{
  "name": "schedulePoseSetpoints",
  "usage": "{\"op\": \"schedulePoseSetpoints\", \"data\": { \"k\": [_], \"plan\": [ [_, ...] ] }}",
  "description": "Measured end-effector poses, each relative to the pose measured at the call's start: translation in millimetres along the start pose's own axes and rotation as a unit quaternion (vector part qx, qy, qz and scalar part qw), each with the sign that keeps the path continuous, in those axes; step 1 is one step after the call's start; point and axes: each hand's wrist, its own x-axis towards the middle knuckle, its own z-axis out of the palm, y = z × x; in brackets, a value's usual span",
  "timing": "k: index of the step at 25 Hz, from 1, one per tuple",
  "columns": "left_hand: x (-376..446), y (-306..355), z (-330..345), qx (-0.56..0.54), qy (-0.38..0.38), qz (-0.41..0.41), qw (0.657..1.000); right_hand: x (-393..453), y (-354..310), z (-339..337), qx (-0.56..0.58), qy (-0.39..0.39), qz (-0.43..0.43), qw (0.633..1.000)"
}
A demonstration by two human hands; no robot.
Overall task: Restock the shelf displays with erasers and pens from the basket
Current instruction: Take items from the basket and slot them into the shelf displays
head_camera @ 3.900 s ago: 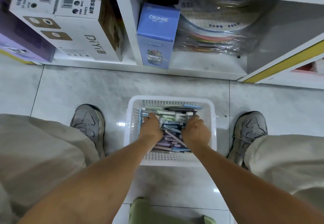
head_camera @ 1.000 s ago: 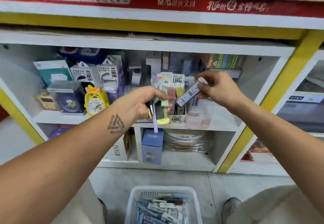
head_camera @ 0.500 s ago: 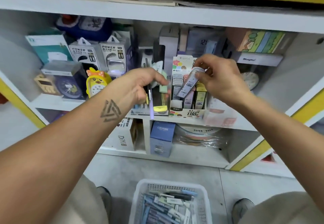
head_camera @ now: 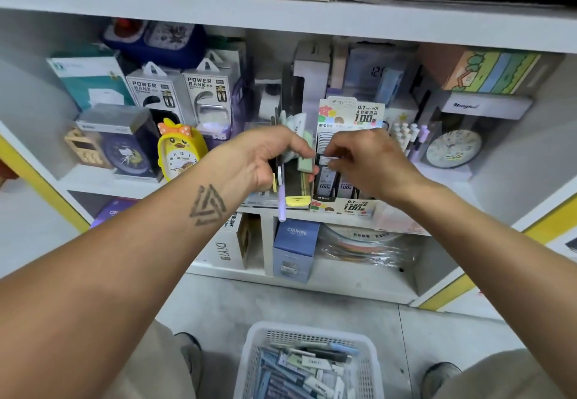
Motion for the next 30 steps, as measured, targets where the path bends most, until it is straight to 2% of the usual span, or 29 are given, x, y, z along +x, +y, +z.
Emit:
{"op": "schedulePoseSetpoints", "data": {
  "k": [3, 5, 7, 8, 10, 12, 14, 16, 19, 22, 25, 27, 30],
  "plan": [
    [-1, 0, 1, -0.009, -0.02, 0.006, 1.0, -2, 2, -2, -0.113, 0.012, -0.06, 0.992],
    [-2, 0, 2, -0.014, -0.035, 0.013, 0.999, -3, 3, -9, -0.088, 0.06, -0.047, 0.993],
    [-3, 0, 5, -0.021, -0.053, 0.018, 0.998, -3, 3, -14, 0.006, 0.091, 0.02, 0.996],
    [-4, 0, 7, -0.027, -0.061, 0.023, 0.998, -4, 1, -16, 0.097, 0.082, 0.072, 0.989],
    [-5, 0, 12, -0.037, -0.078, 0.034, 0.996, -9, -4, -21, 0.32, 0.036, 0.167, 0.932],
    [-5, -1, 19, -0.042, -0.09, 0.038, 0.994, -15, -6, -28, 0.435, 0.004, 0.193, 0.88],
    [-6, -3, 25, -0.049, -0.1, 0.044, 0.993, -20, -4, -33, 0.473, -0.012, 0.188, 0.86],
    [-5, -4, 31, -0.058, -0.094, 0.055, 0.992, -23, -1, -40, 0.474, -0.03, 0.191, 0.859],
    [0, -3, 37, -0.076, -0.053, 0.088, 0.992, -32, 2, -48, 0.464, -0.104, 0.211, 0.854],
    [1, -2, 41, -0.131, -0.067, 0.104, 0.984, -40, -4, -45, 0.476, -0.148, 0.213, 0.84],
    [4, -2, 44, -0.158, -0.055, 0.108, 0.98, -41, 0, -49, 0.437, -0.092, 0.211, 0.87],
    [6, -1, 45, -0.19, -0.052, 0.096, 0.976, -40, 8, -54, 0.393, -0.024, 0.221, 0.892],
    [5, -3, 44, -0.197, -0.073, 0.059, 0.976, -39, 20, -62, 0.38, 0.097, 0.24, 0.888]
  ]
}}
